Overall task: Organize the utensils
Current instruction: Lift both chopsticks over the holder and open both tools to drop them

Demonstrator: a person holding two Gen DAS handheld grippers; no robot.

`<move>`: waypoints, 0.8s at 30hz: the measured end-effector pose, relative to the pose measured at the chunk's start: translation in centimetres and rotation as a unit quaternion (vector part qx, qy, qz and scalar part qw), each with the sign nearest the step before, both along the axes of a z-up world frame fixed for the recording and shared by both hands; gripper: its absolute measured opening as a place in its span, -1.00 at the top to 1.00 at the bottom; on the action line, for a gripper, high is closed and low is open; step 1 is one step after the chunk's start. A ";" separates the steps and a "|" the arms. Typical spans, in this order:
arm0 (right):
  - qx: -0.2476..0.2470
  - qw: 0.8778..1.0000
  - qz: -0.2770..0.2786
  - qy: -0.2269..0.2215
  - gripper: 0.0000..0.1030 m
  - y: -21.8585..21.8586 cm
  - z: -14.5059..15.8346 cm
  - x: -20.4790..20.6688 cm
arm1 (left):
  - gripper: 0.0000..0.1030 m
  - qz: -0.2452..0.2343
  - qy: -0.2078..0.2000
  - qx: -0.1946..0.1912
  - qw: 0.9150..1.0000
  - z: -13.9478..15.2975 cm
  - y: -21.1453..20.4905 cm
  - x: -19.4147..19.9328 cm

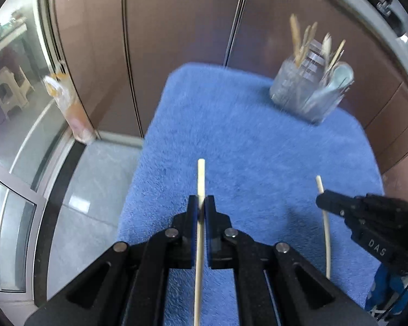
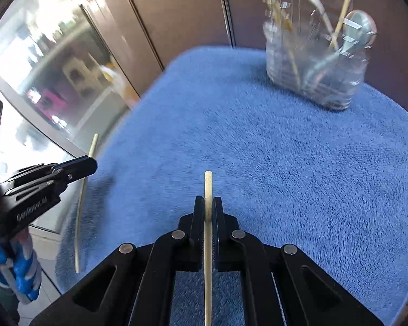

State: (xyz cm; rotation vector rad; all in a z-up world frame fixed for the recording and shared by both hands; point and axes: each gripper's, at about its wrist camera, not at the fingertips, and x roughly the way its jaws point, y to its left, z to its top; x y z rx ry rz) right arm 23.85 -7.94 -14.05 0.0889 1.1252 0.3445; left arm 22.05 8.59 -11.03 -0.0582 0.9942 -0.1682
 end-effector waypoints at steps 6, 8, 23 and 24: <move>0.047 0.995 -0.011 -0.085 0.89 -3.5 3.2 -4.5 | 0.92 0.006 -0.067 -0.027 0.997 3.8 -0.7 -3.4; 0.054 0.992 -0.015 -0.112 0.89 -4.5 4.5 -5.5 | 0.92 0.007 -0.085 -0.038 0.996 4.9 -1.0 -3.8; 0.080 0.901 -0.077 -0.420 0.89 -9.9 21.2 0.0 | 0.92 0.009 -0.294 -0.177 0.939 18.5 -6.8 4.9; 0.083 0.894 -0.083 -0.433 0.89 -10.3 21.7 1.0 | 0.92 0.006 -0.306 -0.184 0.934 19.1 -7.5 6.3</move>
